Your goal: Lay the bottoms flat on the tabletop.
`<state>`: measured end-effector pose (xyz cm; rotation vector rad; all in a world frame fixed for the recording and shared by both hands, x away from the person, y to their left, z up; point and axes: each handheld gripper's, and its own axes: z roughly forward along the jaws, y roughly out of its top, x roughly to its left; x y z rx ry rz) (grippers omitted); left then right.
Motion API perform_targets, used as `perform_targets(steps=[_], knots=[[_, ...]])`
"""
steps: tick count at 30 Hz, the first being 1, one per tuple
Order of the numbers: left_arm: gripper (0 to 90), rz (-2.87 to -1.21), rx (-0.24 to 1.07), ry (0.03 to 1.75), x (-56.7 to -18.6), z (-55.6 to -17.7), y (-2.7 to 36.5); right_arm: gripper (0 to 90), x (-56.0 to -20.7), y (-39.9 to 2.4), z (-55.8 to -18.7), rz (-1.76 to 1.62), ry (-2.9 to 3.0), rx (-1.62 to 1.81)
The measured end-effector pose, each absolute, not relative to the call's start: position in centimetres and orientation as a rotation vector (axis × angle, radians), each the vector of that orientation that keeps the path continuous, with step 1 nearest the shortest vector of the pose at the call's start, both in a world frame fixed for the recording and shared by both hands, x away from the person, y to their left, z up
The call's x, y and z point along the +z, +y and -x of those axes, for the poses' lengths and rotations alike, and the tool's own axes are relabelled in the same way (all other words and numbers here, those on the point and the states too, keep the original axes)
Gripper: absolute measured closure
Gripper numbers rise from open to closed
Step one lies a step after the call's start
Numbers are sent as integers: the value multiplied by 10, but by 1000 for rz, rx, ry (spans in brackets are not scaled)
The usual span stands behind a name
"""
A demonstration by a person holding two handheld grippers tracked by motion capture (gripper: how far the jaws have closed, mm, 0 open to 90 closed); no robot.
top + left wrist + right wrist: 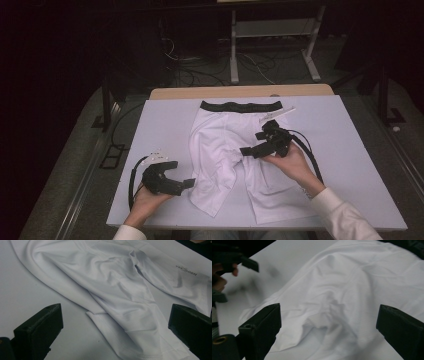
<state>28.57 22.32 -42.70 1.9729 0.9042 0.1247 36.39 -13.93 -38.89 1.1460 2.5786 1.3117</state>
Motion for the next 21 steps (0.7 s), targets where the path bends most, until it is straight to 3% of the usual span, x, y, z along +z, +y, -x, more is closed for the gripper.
perform_targets(steps=[21], knots=[[0,-2007,138,902,-428,-293,216,113,-412,-79,-282,-888,2782,1343]])
